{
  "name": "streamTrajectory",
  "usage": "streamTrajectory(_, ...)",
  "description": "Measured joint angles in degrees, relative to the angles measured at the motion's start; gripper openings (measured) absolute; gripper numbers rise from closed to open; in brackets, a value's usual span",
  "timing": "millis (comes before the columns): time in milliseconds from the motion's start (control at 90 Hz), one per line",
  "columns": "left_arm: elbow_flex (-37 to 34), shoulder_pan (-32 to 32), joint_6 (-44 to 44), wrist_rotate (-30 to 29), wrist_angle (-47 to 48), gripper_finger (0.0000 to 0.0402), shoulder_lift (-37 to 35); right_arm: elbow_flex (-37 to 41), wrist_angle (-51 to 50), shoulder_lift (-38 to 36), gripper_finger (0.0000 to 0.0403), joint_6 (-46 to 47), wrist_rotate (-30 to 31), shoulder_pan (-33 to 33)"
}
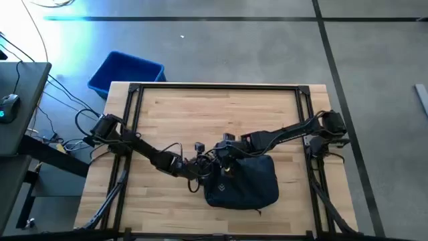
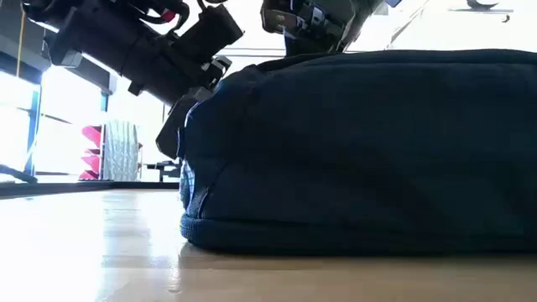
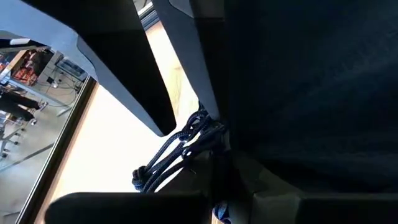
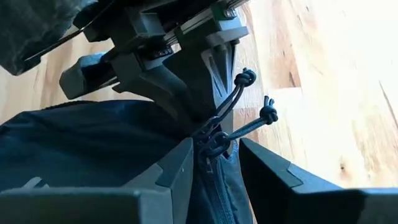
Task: Unpack backpack
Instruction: Open the backpack
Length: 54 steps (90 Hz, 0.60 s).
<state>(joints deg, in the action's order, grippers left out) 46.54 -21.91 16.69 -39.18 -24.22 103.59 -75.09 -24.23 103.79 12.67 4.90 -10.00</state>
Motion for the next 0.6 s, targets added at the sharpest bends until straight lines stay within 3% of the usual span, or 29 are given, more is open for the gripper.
streamTrajectory(267, 0.0, 0.0, -0.1, 0.0, -0.1, 0.0, 0.0, 0.1, 2.3, 0.3, 0.0108, 1.4, 0.0, 1.2)
streamTrajectory(511, 0.0, 0.0, 0.0, 0.0, -0.1, 0.0, 0.0, 0.1, 2.1, 0.3, 0.0016, 1.3, -4.1, 1.8)
streamTrajectory(600, 0.0, 0.0, 0.0, 0.0, -0.1, 0.0, 0.0, 0.1, 2.0, 0.3, 0.0007, 1.3, -4.3, 1.8)
